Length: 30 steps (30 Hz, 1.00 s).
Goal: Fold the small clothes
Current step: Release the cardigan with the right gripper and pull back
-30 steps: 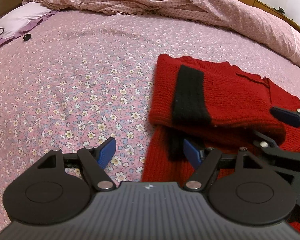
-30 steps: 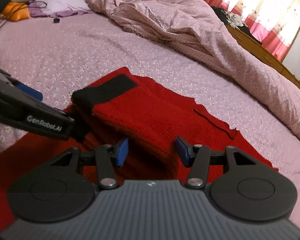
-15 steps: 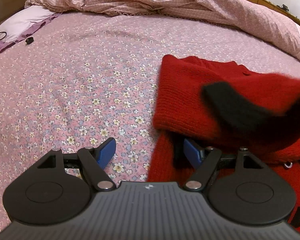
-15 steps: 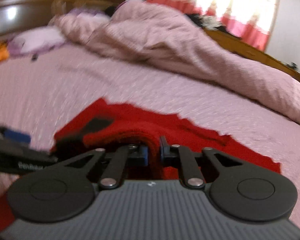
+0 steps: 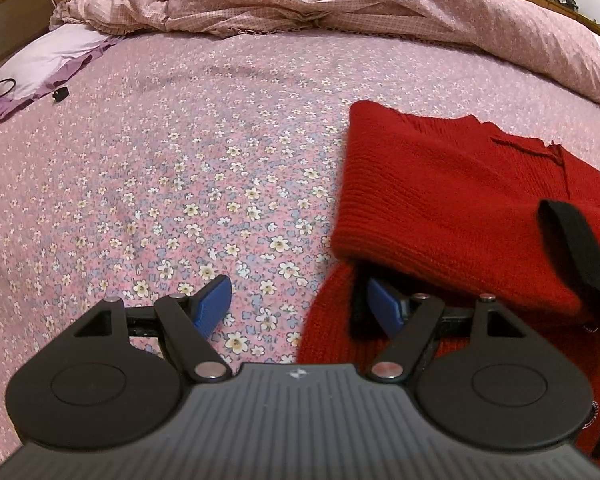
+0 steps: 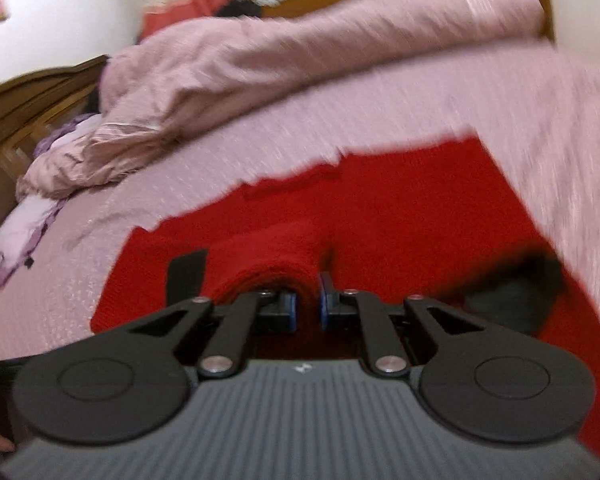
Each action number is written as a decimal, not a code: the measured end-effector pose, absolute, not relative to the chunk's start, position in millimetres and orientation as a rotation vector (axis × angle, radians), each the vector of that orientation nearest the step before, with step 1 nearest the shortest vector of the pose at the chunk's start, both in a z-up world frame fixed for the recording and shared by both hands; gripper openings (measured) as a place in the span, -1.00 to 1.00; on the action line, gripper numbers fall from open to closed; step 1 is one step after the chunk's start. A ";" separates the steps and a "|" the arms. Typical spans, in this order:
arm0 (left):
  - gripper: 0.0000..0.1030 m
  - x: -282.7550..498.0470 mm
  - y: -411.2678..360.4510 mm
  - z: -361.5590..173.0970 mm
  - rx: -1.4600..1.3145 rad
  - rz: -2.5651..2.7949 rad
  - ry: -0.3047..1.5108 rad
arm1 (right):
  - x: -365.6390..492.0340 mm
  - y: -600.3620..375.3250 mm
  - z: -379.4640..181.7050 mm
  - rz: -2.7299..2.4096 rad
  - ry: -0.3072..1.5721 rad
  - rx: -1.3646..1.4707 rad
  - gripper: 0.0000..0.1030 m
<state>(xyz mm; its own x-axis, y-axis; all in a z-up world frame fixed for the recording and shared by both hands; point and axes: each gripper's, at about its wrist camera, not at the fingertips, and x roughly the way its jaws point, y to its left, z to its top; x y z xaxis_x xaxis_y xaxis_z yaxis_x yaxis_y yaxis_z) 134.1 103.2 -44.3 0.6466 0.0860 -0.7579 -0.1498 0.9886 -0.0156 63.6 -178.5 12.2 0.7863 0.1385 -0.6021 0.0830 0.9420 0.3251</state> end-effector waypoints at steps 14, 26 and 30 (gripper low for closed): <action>0.54 134.4 100.3 -44.2 -0.059 0.141 0.855 | 16.6 -251.9 -15.3 -0.071 0.727 0.731 -0.05; 0.54 134.1 99.0 -42.8 -0.049 0.144 0.854 | -18.4 -287.1 10.1 -0.243 0.627 0.593 -0.05; 0.54 134.7 97.5 -42.4 -0.037 0.147 0.855 | -2.4 -279.7 26.0 -0.161 0.603 0.485 -0.05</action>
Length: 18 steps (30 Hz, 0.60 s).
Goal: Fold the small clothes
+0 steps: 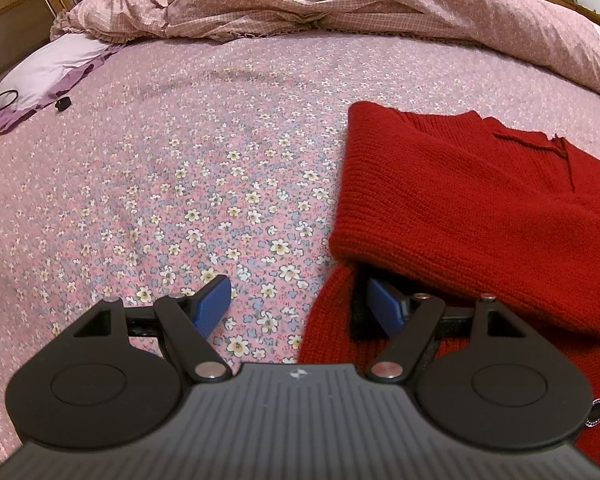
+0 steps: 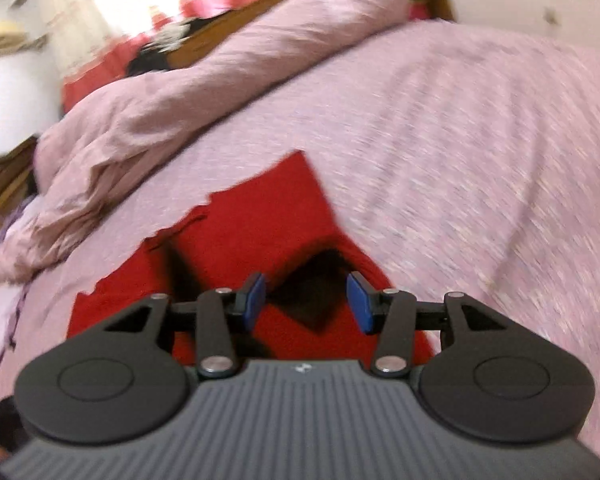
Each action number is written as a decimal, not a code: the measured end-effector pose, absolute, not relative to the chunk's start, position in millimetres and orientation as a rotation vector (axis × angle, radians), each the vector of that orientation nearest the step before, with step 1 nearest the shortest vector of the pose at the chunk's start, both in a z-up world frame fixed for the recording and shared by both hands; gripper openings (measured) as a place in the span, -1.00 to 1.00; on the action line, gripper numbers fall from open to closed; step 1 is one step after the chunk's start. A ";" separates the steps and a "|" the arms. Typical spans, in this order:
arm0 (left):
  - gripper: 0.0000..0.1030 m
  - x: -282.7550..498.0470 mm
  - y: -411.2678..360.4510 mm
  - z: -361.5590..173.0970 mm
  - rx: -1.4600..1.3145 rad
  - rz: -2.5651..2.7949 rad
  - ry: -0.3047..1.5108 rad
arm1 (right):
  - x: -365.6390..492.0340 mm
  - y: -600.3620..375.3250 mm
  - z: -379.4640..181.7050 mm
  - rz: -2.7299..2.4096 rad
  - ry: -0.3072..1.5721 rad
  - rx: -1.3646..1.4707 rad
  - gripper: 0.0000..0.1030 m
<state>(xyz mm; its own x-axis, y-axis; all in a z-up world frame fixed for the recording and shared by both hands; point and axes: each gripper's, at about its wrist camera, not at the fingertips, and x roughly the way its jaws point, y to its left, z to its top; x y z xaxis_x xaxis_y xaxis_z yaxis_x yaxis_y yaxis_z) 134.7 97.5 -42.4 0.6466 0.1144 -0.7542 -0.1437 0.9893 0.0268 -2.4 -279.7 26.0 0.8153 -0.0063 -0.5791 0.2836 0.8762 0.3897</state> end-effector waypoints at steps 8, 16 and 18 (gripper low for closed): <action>0.54 134.9 94.9 -41.4 -0.015 0.150 0.856 | 65.0 -257.2 18.9 -0.055 0.656 0.185 -0.01; 0.54 135.6 92.1 -41.1 0.002 0.155 0.856 | 74.3 -266.4 15.3 -0.103 0.683 0.123 -0.02; 0.54 135.9 90.5 -41.3 0.008 0.160 0.855 | 70.9 -272.8 17.3 -0.103 0.668 0.145 -0.02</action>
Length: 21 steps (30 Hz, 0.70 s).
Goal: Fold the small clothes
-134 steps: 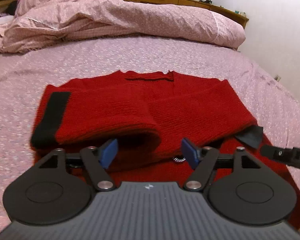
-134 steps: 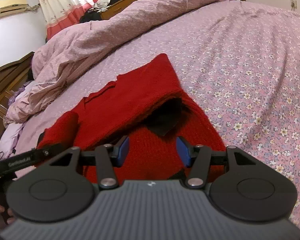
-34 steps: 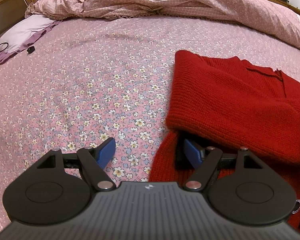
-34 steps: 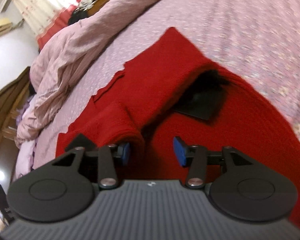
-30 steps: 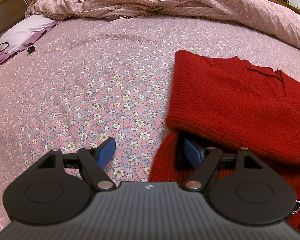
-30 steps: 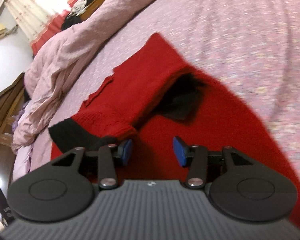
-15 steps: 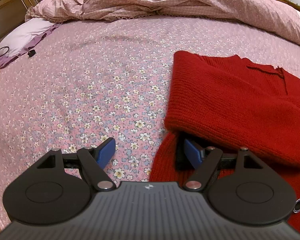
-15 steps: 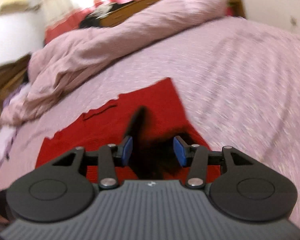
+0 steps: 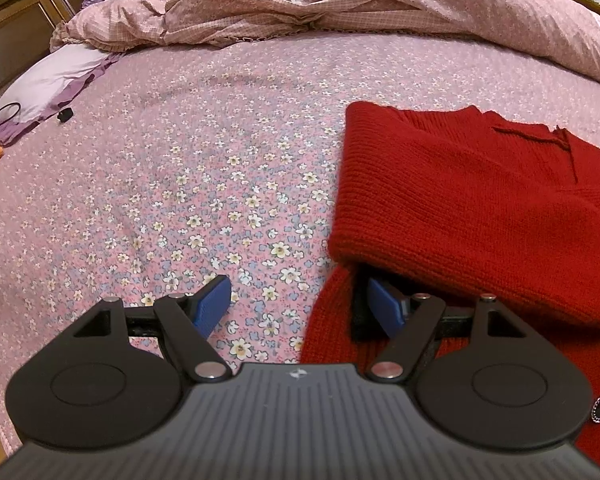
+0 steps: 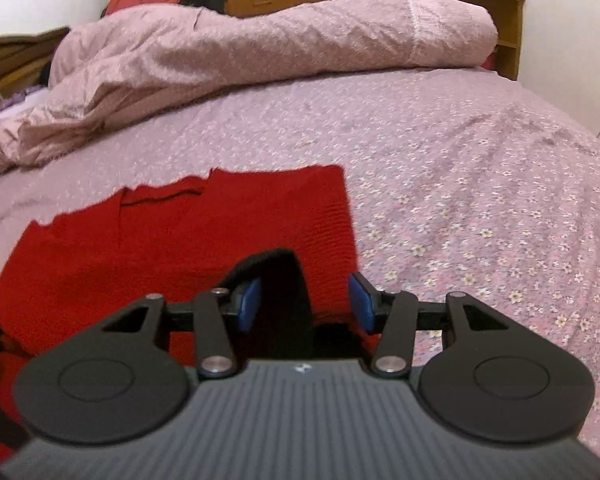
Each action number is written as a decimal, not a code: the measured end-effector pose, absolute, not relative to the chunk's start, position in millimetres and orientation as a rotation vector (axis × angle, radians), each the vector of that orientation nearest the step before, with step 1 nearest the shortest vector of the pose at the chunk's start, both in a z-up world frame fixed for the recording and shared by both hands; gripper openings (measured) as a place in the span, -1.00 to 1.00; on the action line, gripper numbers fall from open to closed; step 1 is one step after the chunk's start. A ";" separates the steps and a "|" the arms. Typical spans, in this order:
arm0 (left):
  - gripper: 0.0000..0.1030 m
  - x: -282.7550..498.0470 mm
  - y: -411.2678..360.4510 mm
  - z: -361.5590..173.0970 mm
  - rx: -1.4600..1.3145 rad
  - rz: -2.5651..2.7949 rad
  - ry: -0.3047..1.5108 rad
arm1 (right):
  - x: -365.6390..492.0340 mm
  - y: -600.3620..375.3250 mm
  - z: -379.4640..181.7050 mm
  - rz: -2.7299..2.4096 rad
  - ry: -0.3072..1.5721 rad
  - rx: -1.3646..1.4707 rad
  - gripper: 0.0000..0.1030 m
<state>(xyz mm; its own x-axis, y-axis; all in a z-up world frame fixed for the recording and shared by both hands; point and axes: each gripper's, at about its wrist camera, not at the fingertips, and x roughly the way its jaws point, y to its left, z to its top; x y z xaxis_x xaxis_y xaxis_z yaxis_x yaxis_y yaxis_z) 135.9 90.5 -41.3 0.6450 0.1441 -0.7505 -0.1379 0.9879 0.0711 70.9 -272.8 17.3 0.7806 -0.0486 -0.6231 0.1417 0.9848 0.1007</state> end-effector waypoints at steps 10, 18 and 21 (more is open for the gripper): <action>0.54 136.4 87.5 -40.8 0.033 0.167 0.856 | 61.0 -300.1 30.1 -0.039 0.623 0.292 -0.02; 0.54 136.7 83.5 -41.1 0.051 0.176 0.853 | 50.0 -303.1 38.6 -0.012 0.596 0.239 0.23; 0.54 137.1 83.2 -40.8 0.054 0.178 0.855 | 65.2 -290.7 31.3 0.050 0.614 0.182 0.21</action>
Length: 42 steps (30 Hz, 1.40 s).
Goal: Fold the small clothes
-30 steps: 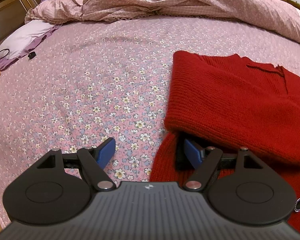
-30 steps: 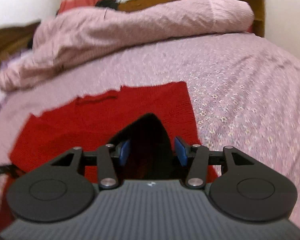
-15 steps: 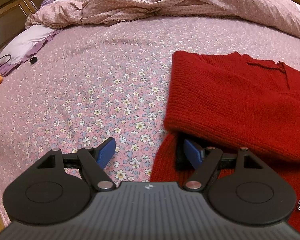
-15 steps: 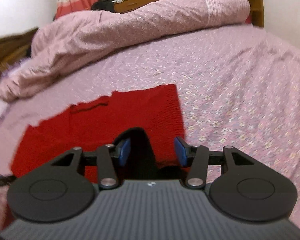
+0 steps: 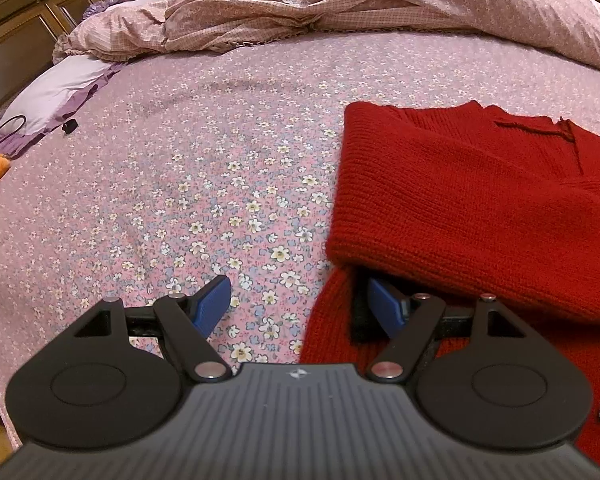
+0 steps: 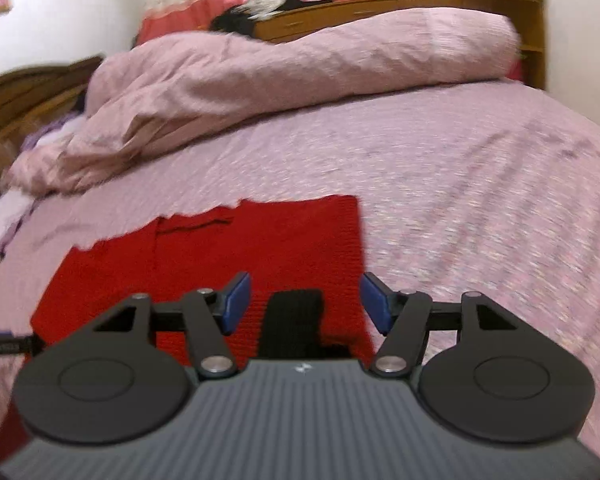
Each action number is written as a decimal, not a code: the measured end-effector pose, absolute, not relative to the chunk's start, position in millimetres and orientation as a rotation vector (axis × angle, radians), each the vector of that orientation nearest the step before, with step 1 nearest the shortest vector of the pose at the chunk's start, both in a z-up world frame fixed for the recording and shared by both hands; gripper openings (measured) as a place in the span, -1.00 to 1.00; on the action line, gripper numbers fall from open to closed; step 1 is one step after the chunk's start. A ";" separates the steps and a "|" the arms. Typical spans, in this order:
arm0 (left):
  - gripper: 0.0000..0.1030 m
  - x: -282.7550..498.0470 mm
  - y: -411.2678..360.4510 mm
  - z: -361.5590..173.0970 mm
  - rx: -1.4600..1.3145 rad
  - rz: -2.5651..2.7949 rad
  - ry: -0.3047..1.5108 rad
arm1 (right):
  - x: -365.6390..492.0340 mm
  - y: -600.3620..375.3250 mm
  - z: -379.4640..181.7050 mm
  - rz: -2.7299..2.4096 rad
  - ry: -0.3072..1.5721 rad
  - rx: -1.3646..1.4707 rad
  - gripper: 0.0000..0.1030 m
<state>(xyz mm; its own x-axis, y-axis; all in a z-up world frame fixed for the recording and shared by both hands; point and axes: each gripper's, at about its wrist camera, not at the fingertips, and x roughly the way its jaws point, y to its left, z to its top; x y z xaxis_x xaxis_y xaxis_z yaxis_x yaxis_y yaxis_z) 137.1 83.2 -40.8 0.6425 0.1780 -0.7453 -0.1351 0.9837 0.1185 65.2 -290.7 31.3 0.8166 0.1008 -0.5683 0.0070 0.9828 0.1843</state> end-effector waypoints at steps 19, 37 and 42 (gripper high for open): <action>0.59 140.0 80.7 -43.3 0.081 0.181 0.837 | 115.7 -274.5 36.4 0.061 0.547 0.055 -0.77; 0.64 122.8 62.2 6.1 0.056 0.052 0.723 | 113.6 -290.2 18.1 -0.036 0.609 0.119 -0.29; 0.63 118.4 50.1 -6.1 0.022 -0.025 0.806 | 88.5 -293.4 20.2 -0.003 0.660 0.177 -0.26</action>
<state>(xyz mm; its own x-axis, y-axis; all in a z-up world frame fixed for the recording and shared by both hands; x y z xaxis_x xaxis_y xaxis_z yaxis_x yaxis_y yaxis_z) 118.4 50.1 -6.1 0.6923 -0.0142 -0.7215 0.0312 0.9995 0.0103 88.5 -293.4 20.2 0.7905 0.0532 -0.6102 0.0593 0.9849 0.1626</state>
